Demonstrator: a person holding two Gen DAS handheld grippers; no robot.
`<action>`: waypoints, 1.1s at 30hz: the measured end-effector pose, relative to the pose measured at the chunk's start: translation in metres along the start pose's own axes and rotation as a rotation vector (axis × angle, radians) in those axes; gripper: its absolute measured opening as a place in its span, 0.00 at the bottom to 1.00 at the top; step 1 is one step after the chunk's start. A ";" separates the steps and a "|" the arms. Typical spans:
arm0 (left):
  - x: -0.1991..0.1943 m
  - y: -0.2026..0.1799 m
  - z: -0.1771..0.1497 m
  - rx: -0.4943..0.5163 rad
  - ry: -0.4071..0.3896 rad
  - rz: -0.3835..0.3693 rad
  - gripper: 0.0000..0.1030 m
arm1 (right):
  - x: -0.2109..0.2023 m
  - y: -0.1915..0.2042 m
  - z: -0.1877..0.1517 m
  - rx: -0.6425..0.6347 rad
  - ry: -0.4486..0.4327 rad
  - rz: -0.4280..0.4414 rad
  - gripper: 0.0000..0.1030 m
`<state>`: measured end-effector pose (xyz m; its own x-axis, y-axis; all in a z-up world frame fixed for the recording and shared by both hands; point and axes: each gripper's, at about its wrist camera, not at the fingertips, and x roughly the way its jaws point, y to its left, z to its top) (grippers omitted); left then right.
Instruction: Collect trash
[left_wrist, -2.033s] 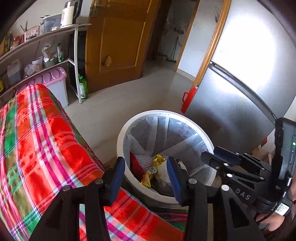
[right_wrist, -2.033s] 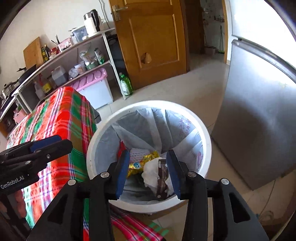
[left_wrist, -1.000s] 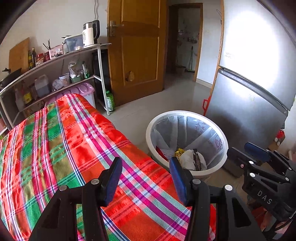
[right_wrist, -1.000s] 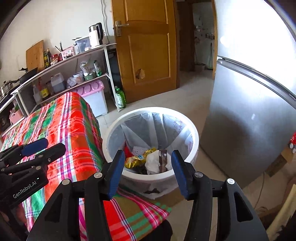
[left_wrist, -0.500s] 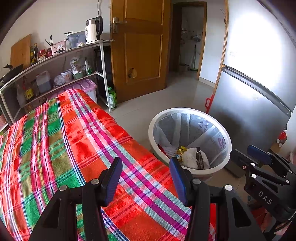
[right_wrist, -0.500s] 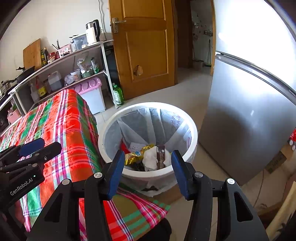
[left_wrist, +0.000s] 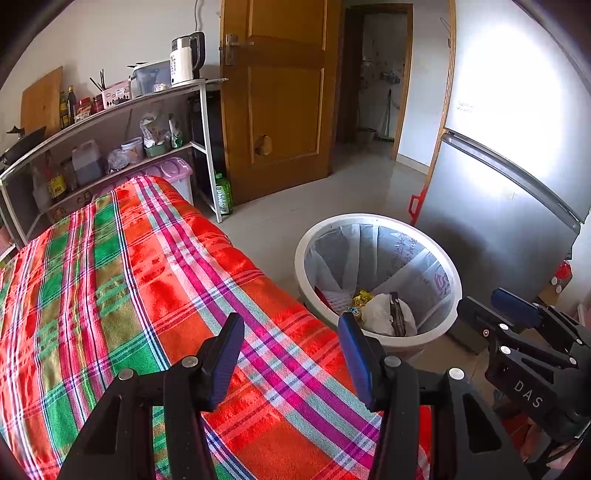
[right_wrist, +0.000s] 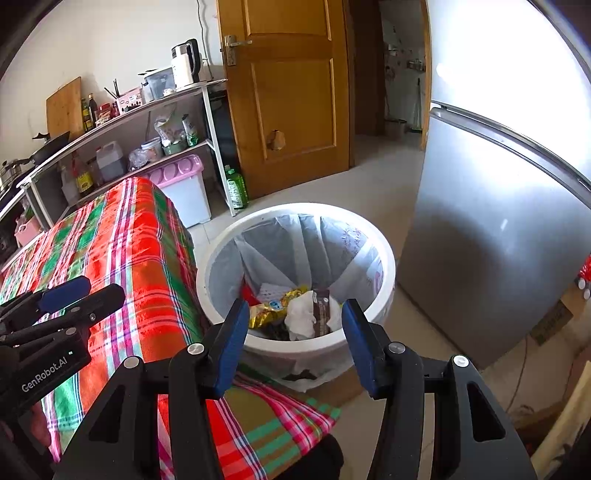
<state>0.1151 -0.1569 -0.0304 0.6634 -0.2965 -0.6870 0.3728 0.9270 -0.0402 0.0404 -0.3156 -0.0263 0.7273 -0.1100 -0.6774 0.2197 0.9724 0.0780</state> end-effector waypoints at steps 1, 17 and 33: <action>0.000 0.000 0.000 -0.001 0.001 0.001 0.51 | 0.000 0.000 0.000 -0.001 -0.001 0.001 0.51; -0.002 0.000 0.000 0.000 0.000 0.017 0.51 | -0.003 0.002 -0.001 -0.004 -0.001 0.003 0.51; -0.001 0.001 0.000 -0.001 0.001 0.021 0.51 | -0.003 0.001 -0.001 -0.003 0.000 0.003 0.51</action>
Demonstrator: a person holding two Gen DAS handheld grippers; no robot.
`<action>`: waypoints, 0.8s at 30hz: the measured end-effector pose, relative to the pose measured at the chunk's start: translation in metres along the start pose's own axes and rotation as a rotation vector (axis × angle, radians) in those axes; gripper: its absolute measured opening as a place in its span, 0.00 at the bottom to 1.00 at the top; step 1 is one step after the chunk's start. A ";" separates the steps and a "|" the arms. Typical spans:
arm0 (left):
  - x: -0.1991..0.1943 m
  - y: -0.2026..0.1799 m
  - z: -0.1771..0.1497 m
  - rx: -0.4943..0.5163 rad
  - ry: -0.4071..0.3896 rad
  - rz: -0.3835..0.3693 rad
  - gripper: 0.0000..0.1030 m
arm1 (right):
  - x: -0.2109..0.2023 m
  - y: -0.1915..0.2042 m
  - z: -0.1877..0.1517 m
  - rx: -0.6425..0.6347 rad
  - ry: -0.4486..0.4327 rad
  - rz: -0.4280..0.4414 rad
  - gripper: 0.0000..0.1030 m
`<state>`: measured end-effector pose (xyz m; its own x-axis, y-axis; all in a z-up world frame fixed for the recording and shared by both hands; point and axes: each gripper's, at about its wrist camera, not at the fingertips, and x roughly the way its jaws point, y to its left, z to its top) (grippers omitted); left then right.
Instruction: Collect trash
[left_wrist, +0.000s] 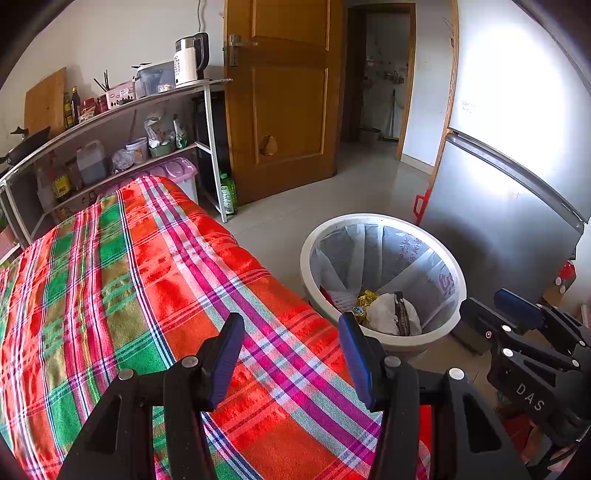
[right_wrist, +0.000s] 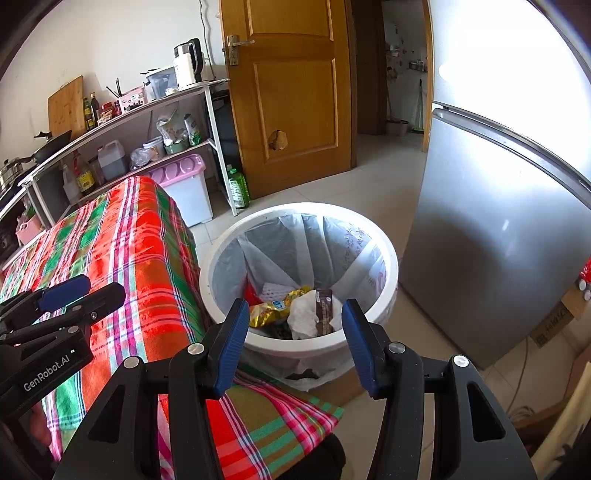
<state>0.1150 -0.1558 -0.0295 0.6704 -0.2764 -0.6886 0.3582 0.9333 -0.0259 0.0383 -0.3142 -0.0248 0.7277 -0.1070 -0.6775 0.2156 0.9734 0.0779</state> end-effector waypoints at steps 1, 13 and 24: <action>0.000 0.000 0.000 0.000 0.000 0.001 0.51 | 0.000 0.000 0.000 -0.001 0.000 0.000 0.51; -0.001 0.001 0.000 0.000 -0.001 0.007 0.51 | 0.000 0.001 0.000 -0.002 -0.002 0.000 0.51; -0.001 0.000 0.000 0.002 0.000 0.010 0.51 | 0.000 0.001 0.000 0.001 -0.001 0.001 0.51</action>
